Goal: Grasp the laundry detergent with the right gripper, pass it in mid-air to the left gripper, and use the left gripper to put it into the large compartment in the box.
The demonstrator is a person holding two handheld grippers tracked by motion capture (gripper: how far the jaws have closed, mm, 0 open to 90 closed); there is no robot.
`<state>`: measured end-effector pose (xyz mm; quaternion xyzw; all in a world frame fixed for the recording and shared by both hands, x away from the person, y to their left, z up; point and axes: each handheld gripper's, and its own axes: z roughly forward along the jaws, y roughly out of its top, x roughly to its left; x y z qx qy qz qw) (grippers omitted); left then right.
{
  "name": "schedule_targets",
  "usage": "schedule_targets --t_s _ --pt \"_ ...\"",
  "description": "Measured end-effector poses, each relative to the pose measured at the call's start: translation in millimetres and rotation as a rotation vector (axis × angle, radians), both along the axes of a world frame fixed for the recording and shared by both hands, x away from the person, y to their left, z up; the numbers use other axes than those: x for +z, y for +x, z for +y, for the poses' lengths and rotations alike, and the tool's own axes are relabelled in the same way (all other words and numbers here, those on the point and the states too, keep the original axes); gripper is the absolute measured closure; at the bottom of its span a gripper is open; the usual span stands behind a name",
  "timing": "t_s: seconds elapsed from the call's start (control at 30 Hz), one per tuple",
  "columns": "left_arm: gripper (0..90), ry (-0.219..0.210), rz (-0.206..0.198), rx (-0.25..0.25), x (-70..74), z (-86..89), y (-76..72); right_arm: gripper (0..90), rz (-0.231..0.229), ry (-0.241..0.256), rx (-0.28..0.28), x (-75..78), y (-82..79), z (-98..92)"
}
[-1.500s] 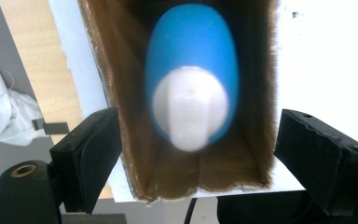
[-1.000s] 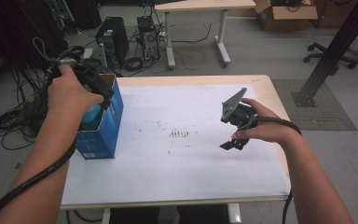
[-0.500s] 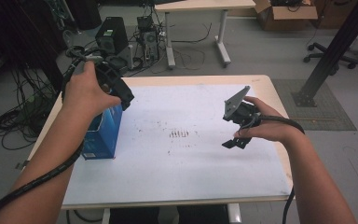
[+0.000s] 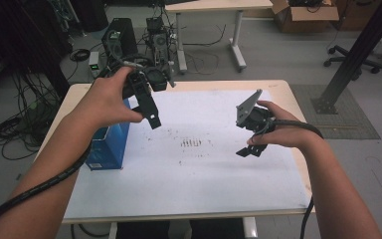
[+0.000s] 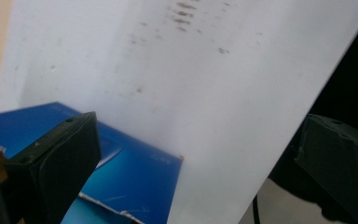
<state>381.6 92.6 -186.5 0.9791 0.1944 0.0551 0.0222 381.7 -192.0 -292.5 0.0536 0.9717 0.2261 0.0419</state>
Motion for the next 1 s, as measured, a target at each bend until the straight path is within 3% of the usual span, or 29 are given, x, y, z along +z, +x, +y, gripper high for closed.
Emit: schedule_targets --t_s 0.03,0.07,0.1,0.23,0.3,0.43,0.5,0.63,1.0 --pt "0.2 0.018 0.012 -0.036 -3.6 -3.2 -1.1 3.1 -0.008 -0.006 0.005 0.7 0.1 1.4" --pt "0.2 0.018 0.012 -0.036 -3.6 -3.2 -1.1 3.1 -0.008 -0.006 0.005 0.7 0.1 1.4" --pt "0.2 0.066 -0.001 -0.042 -10.1 -5.6 -0.3 3.1 -0.01 -0.013 0.009 1.9 -0.2 3.3" --pt "0.2 0.089 0.021 -0.08 -19.6 -8.1 1.9 3.1 -0.014 -0.026 0.01 3.8 -0.3 5.1" --pt "0.2 0.082 0.053 -0.144 -29.4 -10.0 -0.3 3.1 -0.012 -0.042 0.007 7.2 -0.7 6.1" --pt "0.2 0.066 0.082 -0.203 -37.7 -10.3 -2.4 3.1 -0.013 -0.06 0.012 10.3 -1.7 7.2" --pt "0.2 0.078 0.098 -0.231 -42.3 -10.7 -4.1 3.1 -0.005 -0.084 0.015 11.9 -2.1 8.3" --pt "0.2 0.065 0.146 -0.258 -46.0 -9.5 -7.0 3.2 -0.008 -0.13 0.012 17.5 -0.4 10.8" --pt "0.2 0.028 0.167 -0.261 -42.4 -4.8 -0.3 3.3 -0.002 -0.168 0.026 15.8 11.4 17.6"
